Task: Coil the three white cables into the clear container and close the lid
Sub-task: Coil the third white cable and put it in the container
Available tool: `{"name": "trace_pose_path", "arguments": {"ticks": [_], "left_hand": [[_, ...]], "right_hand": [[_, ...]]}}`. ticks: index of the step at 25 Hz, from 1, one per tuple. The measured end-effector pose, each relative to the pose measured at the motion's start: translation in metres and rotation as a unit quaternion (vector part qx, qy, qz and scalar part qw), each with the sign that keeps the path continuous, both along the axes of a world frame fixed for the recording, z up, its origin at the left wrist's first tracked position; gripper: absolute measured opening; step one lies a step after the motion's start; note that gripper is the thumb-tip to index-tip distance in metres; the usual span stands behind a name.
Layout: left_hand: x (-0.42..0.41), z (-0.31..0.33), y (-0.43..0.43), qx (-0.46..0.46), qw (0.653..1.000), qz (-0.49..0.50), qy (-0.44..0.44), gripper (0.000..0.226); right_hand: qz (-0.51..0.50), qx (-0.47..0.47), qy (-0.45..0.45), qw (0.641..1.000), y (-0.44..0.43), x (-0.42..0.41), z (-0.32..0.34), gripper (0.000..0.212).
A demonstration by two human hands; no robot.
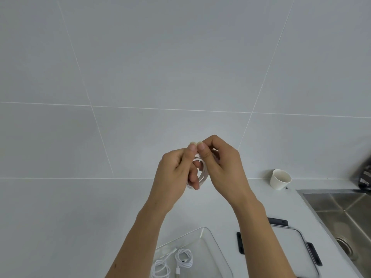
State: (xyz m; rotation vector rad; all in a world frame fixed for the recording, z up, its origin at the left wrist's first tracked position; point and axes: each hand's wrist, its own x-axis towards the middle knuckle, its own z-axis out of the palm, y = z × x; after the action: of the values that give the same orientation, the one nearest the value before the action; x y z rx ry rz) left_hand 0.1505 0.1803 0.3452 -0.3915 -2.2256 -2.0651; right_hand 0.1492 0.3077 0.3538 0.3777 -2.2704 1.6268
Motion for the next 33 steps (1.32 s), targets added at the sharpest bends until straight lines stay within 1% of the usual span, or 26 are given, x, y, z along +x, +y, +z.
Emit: {"name": "trace_pose_path", "arguments": {"ticks": [3,5,7,10,13,16,18,22,26,29,31,33], "left_hand": [[-0.001,-0.007,-0.001,-0.059,0.997,0.014,0.044,0.044],[0.001,-0.011,-0.002,-0.109,0.992,-0.008,0.067,0.034],[0.004,-0.014,-0.002,-0.133,0.987,-0.021,0.083,0.029],[0.008,-0.015,0.001,-0.137,0.984,0.011,0.113,0.03],[0.006,-0.019,-0.004,-0.137,0.983,0.036,0.117,0.03],[0.003,-0.023,-0.009,-0.127,0.987,0.02,0.101,0.031],[0.004,-0.022,-0.009,-0.108,0.991,0.0,0.082,0.032],[0.008,-0.021,-0.003,-0.082,0.994,-0.04,0.062,0.035],[0.009,-0.021,0.0,-0.1,0.992,-0.037,0.062,0.033],[0.01,-0.021,0.0,-0.102,0.992,-0.024,0.074,0.031],[0.011,-0.021,0.001,-0.11,0.99,-0.006,0.084,0.032],[0.011,-0.023,0.0,-0.122,0.988,0.016,0.094,0.028]], "right_hand": [[-0.031,0.004,0.009,0.999,0.001,-0.001,-0.002,0.027],[-0.049,0.001,0.014,0.999,0.003,-0.001,-0.003,0.027],[-0.051,-0.014,0.009,0.999,0.005,0.0,-0.002,0.027],[-0.013,-0.018,-0.019,1.0,0.011,0.0,-0.002,0.029],[0.037,0.045,-0.05,0.997,0.023,0.002,-0.003,0.029],[0.037,0.114,-0.074,0.99,0.033,0.007,-0.003,0.024],[0.014,0.124,-0.077,0.989,0.035,0.008,-0.004,0.023],[-0.023,0.041,-0.07,0.996,0.034,0.007,-0.005,0.021],[-0.002,-0.065,-0.085,0.994,0.032,0.007,-0.008,0.02],[0.04,-0.129,-0.135,0.982,0.028,0.01,-0.008,0.02],[0.071,-0.171,-0.181,0.966,0.025,0.012,-0.007,0.017],[0.087,-0.206,-0.219,0.95,0.022,0.012,-0.007,0.014]]}}
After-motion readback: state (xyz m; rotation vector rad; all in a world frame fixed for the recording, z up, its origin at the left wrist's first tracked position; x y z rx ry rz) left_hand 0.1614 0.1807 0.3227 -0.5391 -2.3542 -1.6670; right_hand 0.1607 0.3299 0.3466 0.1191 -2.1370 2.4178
